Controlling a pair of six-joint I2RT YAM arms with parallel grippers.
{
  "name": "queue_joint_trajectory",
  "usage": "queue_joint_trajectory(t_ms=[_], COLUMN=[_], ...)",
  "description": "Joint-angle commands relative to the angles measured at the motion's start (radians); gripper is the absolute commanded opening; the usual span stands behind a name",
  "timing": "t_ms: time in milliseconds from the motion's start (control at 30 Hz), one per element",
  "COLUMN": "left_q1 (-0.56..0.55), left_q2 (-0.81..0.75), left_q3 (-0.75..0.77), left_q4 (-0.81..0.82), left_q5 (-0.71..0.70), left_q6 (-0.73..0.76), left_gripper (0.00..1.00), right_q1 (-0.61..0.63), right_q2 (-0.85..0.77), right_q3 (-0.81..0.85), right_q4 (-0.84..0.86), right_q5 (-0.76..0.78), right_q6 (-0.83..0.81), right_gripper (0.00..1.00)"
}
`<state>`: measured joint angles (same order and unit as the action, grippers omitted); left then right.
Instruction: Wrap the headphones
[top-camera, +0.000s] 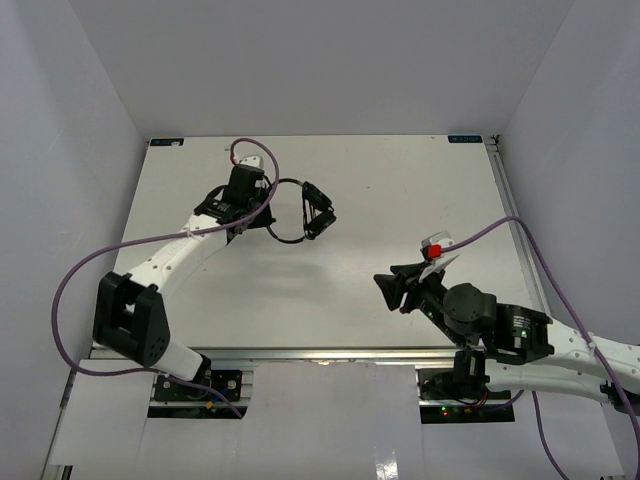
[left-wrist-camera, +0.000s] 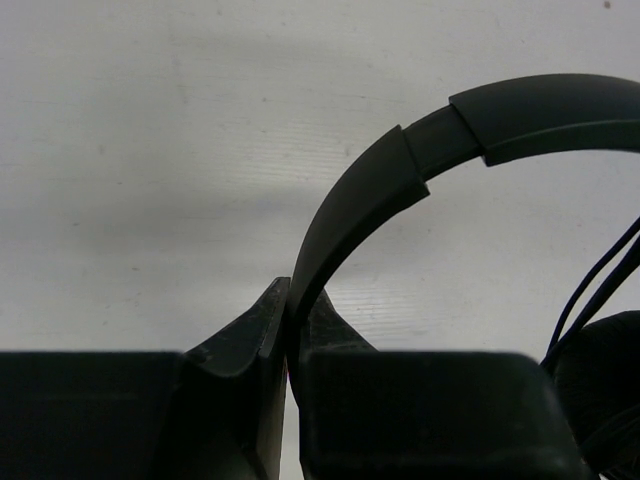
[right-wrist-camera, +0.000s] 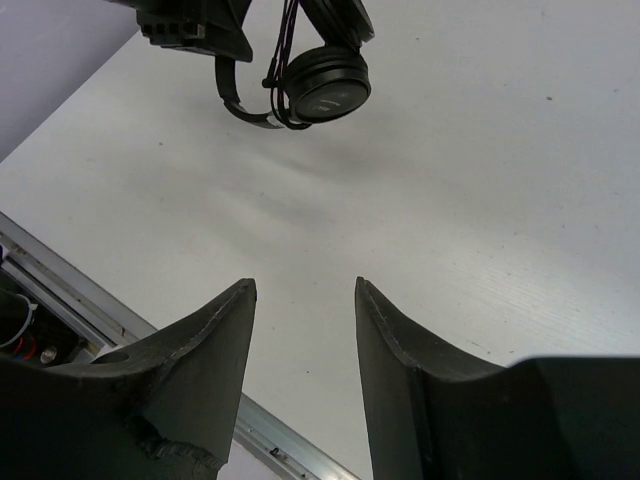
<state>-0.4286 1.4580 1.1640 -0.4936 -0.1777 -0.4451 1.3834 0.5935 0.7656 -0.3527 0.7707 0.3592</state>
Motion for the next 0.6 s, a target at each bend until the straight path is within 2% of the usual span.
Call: queue_joint_trajectory(t_ms=[0,67,167,300,567], left_q1=[-0.016,-0.020,-0.016,0.042,0.242], left_q2=[0.136,0.180,0.238,0.272,0.334], left_q3=[0.108,0.145,0.166,0.174,0.229], left_q4=[0.085,0.083,0.075,0.075,0.087], left_q5=[0.177,0.164,0.070,0.013,0.160], left_q6=[0.012,0.026,0.011,-0.035,-0.090], left_gripper=[0.00,0.00,0.00,0.00,0.00], right_q1=[0.006,0.005,0.005,0.005,0.005], right_q2=[-0.093,-0.122,-0.156,-0.186,-0.170], right_q3=[-0.051,-0.067,-0.084,-0.097,-0.105], right_q4=[-0.005,-0.005,-0.005,-0.005,-0.006], right_q5=[0.112,0.152,0.181,0.199,0.206], right_q6=[0.026,0.025,0.029,0.033,0.029], right_gripper=[0.51,0.51,0.52,0.52,0.53])
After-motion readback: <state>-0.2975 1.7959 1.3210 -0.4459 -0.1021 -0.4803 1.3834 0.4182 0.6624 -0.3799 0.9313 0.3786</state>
